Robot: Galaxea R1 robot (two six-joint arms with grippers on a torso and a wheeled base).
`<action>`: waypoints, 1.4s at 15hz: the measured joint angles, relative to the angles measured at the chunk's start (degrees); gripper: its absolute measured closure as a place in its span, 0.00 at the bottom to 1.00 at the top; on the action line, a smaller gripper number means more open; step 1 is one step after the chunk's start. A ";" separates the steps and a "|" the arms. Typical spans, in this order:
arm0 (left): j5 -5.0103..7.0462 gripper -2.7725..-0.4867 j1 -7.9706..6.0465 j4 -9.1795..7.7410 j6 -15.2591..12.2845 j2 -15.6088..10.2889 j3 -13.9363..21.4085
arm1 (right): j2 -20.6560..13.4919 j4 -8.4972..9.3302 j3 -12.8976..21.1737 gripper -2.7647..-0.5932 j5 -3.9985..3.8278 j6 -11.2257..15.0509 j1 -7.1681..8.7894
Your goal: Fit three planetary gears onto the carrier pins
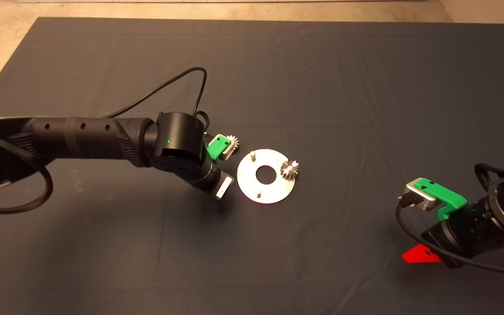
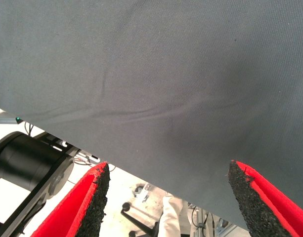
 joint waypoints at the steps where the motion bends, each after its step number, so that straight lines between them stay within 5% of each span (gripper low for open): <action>1: 0.07 0.88 0.00 -0.07 -0.68 -0.04 1.51 | 0.01 -0.02 0.00 0.46 0.00 0.00 0.02; 4: 0.11 0.90 -0.34 -0.16 -1.64 -0.04 3.58 | 0.00 -0.02 0.00 0.46 0.05 0.00 0.02; 13: 0.27 0.90 -6.98 -1.05 -5.23 2.75 5.87 | 0.01 -0.02 0.00 0.46 0.29 0.00 0.02; 21: 0.18 0.91 -8.12 -2.50 -9.86 9.72 6.04 | 0.01 -0.01 0.00 0.46 0.65 0.00 0.02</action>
